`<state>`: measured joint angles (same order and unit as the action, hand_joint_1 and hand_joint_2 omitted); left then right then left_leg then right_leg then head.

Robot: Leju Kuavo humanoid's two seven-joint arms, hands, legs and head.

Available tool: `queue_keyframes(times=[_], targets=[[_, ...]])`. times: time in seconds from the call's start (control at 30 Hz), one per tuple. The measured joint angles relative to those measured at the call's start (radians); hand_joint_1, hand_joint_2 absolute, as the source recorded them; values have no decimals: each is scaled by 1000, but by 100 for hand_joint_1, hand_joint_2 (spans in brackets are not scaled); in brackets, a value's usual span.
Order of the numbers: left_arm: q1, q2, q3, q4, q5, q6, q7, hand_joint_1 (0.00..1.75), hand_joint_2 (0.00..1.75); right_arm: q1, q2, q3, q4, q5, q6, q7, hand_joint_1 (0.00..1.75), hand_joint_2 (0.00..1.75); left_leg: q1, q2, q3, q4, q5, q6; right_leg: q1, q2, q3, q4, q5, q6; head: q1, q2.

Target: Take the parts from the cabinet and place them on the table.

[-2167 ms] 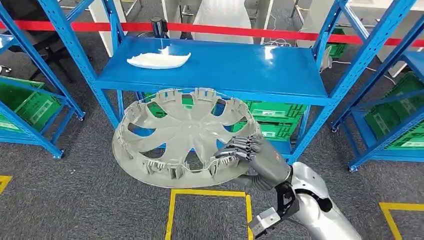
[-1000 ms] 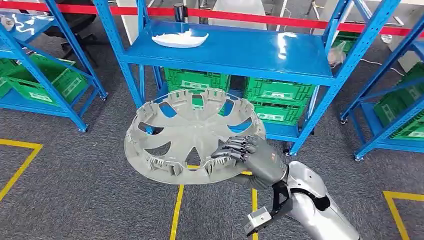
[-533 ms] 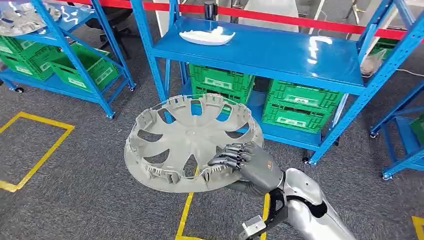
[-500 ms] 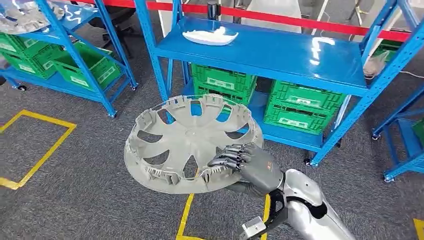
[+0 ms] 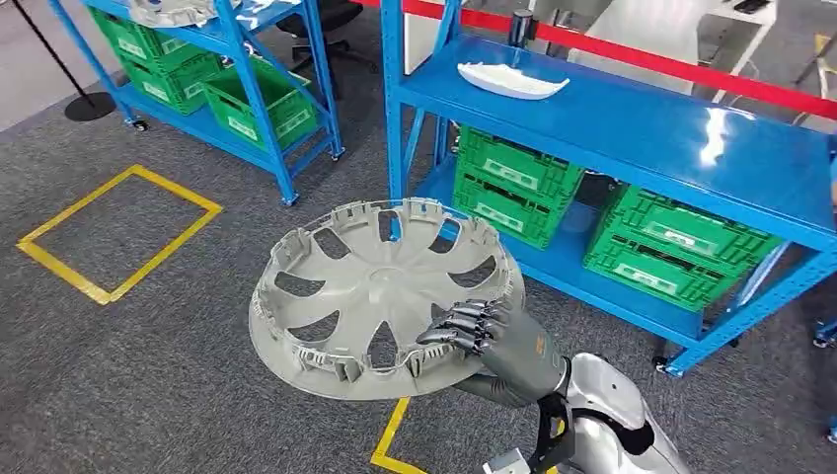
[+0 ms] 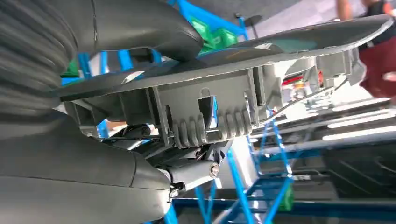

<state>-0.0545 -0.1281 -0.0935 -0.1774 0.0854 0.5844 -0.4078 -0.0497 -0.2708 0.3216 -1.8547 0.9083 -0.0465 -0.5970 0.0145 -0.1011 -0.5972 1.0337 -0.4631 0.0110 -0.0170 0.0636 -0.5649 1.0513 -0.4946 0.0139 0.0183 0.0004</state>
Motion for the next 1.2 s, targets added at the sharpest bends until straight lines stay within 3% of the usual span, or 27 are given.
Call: queue_keyframes(times=[0.03, 0.1, 0.13, 0.17, 0.2, 0.23, 0.27, 0.33, 0.37, 0.43, 0.47, 0.5, 0.53, 0.67, 0.7, 0.73, 0.77, 0.83, 0.87, 0.9, 0.97, 1.0, 1.03, 1.07, 1.13, 1.17, 1.2], targets=[[-3, 0, 2, -1, 3, 0, -2, 0, 0, -1, 0, 0, 0, 0, 0, -1, 175, 175, -7, -10, -8, 5, 1, -10, 0, 37, 6, -23, -13, 1, -2, 0], [-2, 1, 3, -2, 8, 0, -1, 0, 0, -8, 4, 0, -5, 0, 1, -4, 175, 175, 1, -31, -18, -2, 9, -24, 6, 10, -1, -21, -8, -2, 0, 0], [1, 1, 3, -1, 8, 0, 2, 0, 0, -14, 5, 0, -5, 0, 3, -3, 175, 175, 5, -43, -19, -8, 15, -33, 9, 0, -1, -21, -6, -8, 0, 0], [2, 3, 3, 0, 8, 0, 7, 0, 0, -21, 7, 0, -5, 1, 4, -3, 175, 175, 2, -55, -26, -10, 18, -42, 0, -15, 2, -31, 1, -19, 0, 0], [3, 8, 4, 1, 8, 0, 13, 0, 0, -27, 9, 1, -6, 1, 4, -2, 175, 175, 1, -26, -28, 3, 10, -43, -1, -34, 5, -37, 6, -24, 0, 0], [2, 7, 4, 1, 7, 0, 18, 0, 0, -25, 10, 1, -6, 3, 3, -1, 175, 175, -5, 30, -47, 39, -21, -45, -1, -44, 5, -39, 6, -34, -11, 0], [1, 8, 4, 1, 6, 0, 24, 0, 0, -21, 11, 1, -9, 9, 0, 0, 175, 175, -5, 67, -83, 114, -69, -51, 2, -63, 4, -39, 6, -36, -15, 0], [1, 11, 4, 1, 6, 0, 29, 0, 0, -11, 11, 1, -16, 18, -9, 3, 175, 175, -3, 90, -150, 268, -139, -57, 5, -97, 3, -39, 5, -39, -15, 0], [4, 11, 4, 1, 6, 0, 30, 0, 0, -5, 11, 1, -19, 24, -13, 7, 175, 175, -3, 93, -161, 303, -144, -58, 5, -112, 3, -39, 5, -39, -15, 0], [7, 13, 4, 2, 8, -3, 28, 0, 0, 9, 11, 1, -30, 34, -17, 14, 175, 175, -1, 101, -116, 234, -99, -59, 5, -138, 3, -38, 4, -37, -15, 0], [7, 15, 5, 1, 9, -7, 25, 0, 0, 17, 11, 0, -37, 37, -18, 18, 175, 175, -2, 115, -52, 124, -52, -56, 5, -153, 5, -37, 2, -35, -16, 0], [6, 16, 5, 1, 9, -9, 22, 0, 0, 21, 11, 0, -41, 39, -18, 18, 175, 175, -3, 151, 2, 34, -23, -52, 6, -162, 9, -36, 0, -31, -16, 0], [4, 16, 5, 0, 10, -11, 19, 0, 0, 25, 11, -1, -47, 40, -19, 18, 175, 175, -10, 191, 20, -11, -29, -43, 14, -171, 8, -32, -5, -24, -16, 0], [4, 15, 17, 0, 19, -16, 13, 0, 0, 27, 11, -5, -52, 34, -23, 12, 175, 175, -14, 140, 10, -11, -18, -15, 15, -209, 16, -35, -5, -2, -14, 0], [5, 14, 19, -1, 19, -16, 11, 0, 0, 27, 11, -7, -53, 33, -23, 10, 175, 175, -5, 129, 21, -20, -10, -6, 9, -189, 17, -30, -14, 8, -13, 0], [3, 14, 19, -1, 19, -16, 10, 0, 0, 27, 10, -7, -53, 32, -24, 8, 175, 175, -4, 117, 19, -21, -7, 0, 5, -119, 6, 3, -41, 11, -12, 0], [0, 13, 20, -2, 19, -18, 10, 0, 0, 28, 10, -7, -53, 32, -24, 6, 175, 175, -4, 107, 16, -21, -4, 4, 4, -85, -24, 68, -80, 12, -8, 0], [-3, 7, 20, -2, 19, -18, 9, 0, 0, 30, 8, -8, -52, 32, -24, 3, 175, 175, -5, 80, 11, -19, -3, 7, 5, -66, -105, 236, -155, 14, -5, 0], [-2, 7, 20, -2, 19, -19, 9, 0, 0, 30, 8, -8, -53, 32, -24, 2, 175, 175, -6, 66, 8, -17, -2, 7, 5, -65, -131, 286, -162, 14, -5, 0], [-1, 7, 20, -2, 19, -19, 9, 0, 0, 30, 8, -8, -52, 32, -24, 2, 175, 175, -5, 52, 8, -15, -2, 6, 5, -65, -131, 283, -147, 14, -5, 0], [-1, 6, 21, -2, 19, -19, 9, 0, 0, 31, 7, -8, -53, 32, -24, 2, 175, 175, -4, 19, 7, -7, -2, 4, -1, -58, -60, 136, -56, 11, -5, 0], [-1, 5, 21, -2, 19, -19, 9, 0, 0, 31, 6, -8, -52, 32, -24, 2, 175, 175, -3, 5, 6, -3, -3, 0, -4, -35, -14, 42, -12, 10, -5, 0], [-2, 4, 21, -2, 19, -19, 9, 0, 0, 30, 5, -8, -52, 32, -24, 1, 175, 175, -1, -5, 2, -1, -3, -6, -11, 23, 11, -9, -20, 8, -4, 0], [-4, 4, 21, -2, 19, -20, 9, 0, 0, 31, 5, -9, -52, 32, -25, 1, 175, 175, -5, -21, -7, 5, -1, -17, -6, 25, 8, -18, -19, 8, -4, 0], [-2, 4, 21, -2, 19, -20, 9, 0, 0, 30, 5, -9, -52, 31, -26, 0, 175, 175, 0, -39, -14, -3, 8, -31, 0, 4, 4, -15, -16, -1, -5, 0], [1, 4, 21, -2, 19, -20, 9, 0, 0, 30, 5, -9, -52, 31, -26, 0, 175, 175, 2, -52, -15, -10, 14, -41, 4, -9, 5, -17, -13, -8, -5, 0], [1, 5, 21, -2, 19, -20, 9, 0, 0, 29, 5, -9, -52, 32, -26, 1, 175, 175, 2, -53, -22, -7, 13, -46, -6, -27, 8, -28, -6, -19, -4, 0]])
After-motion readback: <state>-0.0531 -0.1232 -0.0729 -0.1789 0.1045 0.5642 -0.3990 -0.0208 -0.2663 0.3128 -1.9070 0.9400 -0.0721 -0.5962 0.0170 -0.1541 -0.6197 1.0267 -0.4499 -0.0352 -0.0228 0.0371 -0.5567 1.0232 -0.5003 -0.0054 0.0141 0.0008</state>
